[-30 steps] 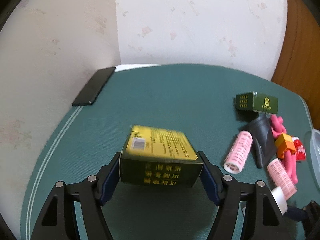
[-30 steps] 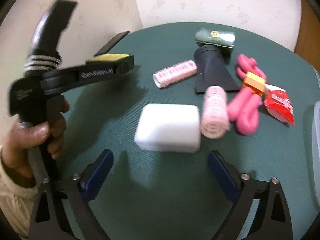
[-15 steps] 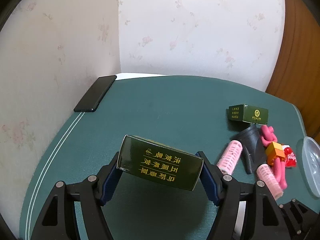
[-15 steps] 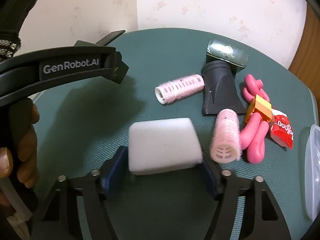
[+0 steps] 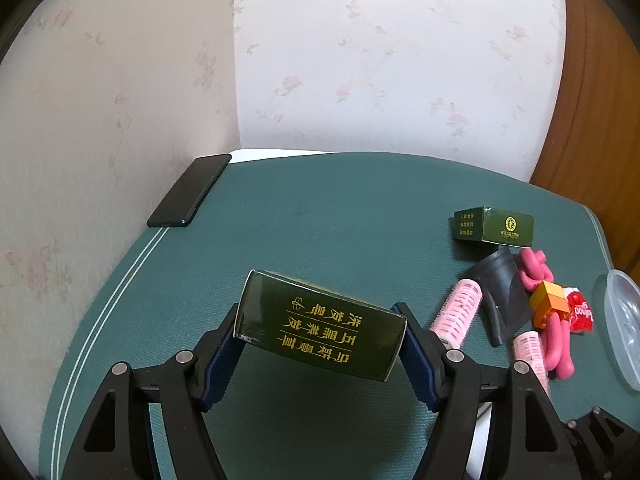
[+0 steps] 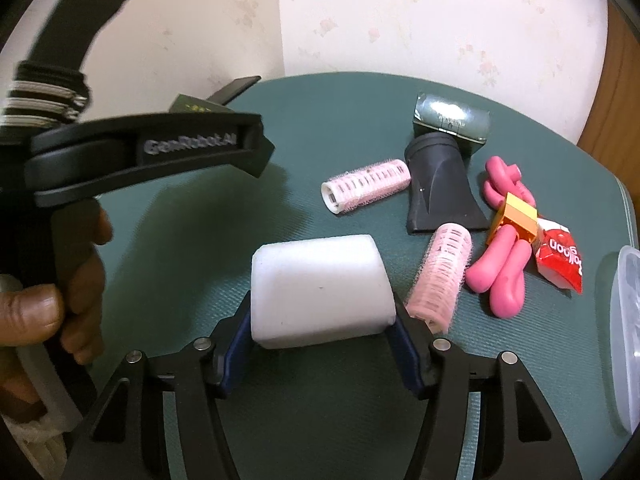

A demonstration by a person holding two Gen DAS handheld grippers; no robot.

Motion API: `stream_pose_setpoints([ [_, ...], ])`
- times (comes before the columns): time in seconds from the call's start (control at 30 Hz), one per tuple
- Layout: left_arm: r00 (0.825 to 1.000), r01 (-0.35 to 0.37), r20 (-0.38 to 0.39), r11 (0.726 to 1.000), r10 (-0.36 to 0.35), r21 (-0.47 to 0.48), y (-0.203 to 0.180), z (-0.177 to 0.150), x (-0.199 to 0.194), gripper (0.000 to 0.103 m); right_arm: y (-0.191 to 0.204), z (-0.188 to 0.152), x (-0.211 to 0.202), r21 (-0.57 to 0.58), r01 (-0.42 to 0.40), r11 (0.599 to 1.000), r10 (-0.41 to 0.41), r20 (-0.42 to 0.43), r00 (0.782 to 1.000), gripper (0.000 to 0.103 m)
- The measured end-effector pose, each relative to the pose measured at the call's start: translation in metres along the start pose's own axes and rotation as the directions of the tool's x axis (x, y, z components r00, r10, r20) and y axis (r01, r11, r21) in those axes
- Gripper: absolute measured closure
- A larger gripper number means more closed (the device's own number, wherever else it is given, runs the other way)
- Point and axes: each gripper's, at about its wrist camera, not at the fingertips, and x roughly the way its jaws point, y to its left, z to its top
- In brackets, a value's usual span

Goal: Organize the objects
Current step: 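Carry the green box and white foam block toward the clear bowl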

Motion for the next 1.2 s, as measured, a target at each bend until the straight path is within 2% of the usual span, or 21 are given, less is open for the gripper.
stream_pose_setpoints([
  [0.4, 1.0, 0.0, 0.026, 0.999, -0.001, 0.036, -0.011, -0.002, -0.008, 0.028, -0.004, -0.009, -0.021, 0.045, -0.008, 0.999, 0.006, 0.043, 0.999, 0.041],
  [0.63, 0.999, -0.002, 0.036, 0.998, 0.0, 0.056, -0.017, -0.004, -0.011, 0.028, -0.02, -0.023, -0.034, 0.072, -0.002, 0.997, -0.003, 0.06, 0.998, 0.041],
  [0.97, 0.999, 0.026, 0.029, 0.995, -0.029, 0.091, -0.029, -0.008, -0.013, 0.028, -0.043, -0.029, -0.042, 0.132, 0.036, 0.991, -0.046, 0.077, 0.996, 0.041],
  [1.2, 0.998, 0.06, 0.026, 0.99, -0.064, 0.127, -0.046, -0.014, -0.018, 0.028, -0.075, -0.034, -0.054, 0.208, 0.079, 0.975, -0.1, 0.096, 0.99, 0.041],
])
